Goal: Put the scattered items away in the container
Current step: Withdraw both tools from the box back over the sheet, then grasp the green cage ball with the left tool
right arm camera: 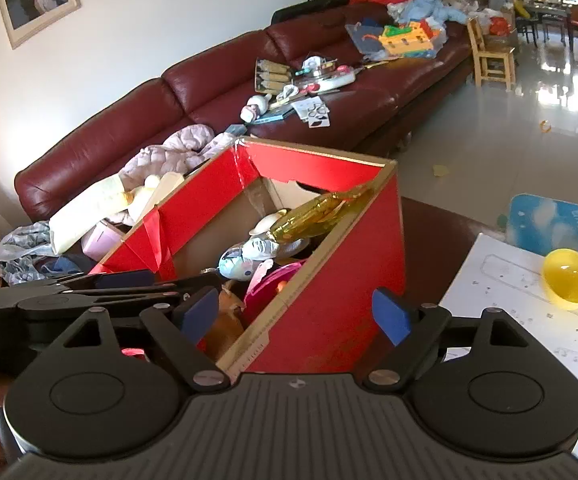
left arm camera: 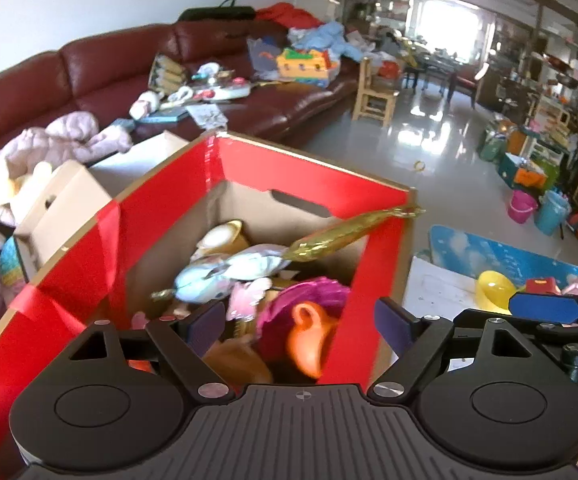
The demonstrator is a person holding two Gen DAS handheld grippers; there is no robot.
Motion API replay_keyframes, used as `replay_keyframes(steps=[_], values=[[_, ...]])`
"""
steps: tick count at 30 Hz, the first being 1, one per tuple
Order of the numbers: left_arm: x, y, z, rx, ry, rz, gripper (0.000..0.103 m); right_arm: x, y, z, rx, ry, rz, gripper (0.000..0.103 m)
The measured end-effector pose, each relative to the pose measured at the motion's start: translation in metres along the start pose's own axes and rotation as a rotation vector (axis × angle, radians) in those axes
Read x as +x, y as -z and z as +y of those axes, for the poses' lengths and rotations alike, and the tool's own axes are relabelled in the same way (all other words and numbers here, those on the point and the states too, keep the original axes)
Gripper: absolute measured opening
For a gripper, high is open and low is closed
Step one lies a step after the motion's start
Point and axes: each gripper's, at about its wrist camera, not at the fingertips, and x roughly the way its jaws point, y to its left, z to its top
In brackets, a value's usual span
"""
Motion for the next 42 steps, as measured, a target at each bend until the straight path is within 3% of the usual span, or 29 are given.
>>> replay_keyframes(steps=[9,19,26,42], values=[[-0.006,0.003,-0.036,0.075,0.050,-0.013,0.091,-0.026,0.006,-0.022,0.008,0.037,-0.013,0.090],[0.000,0.023,-0.105,0.224,0.143,0.004,0.092,-0.055,0.023,-0.077,0.052,0.171,-0.014,0.090],[0.027,0.058,-0.155,0.322,0.187,0.087,0.092,-0.069,0.053,-0.139,0.163,0.306,0.020,0.091],[0.106,0.127,-0.237,0.495,0.259,0.318,0.087,-0.055,0.137,-0.223,0.373,0.439,0.178,0.089]])
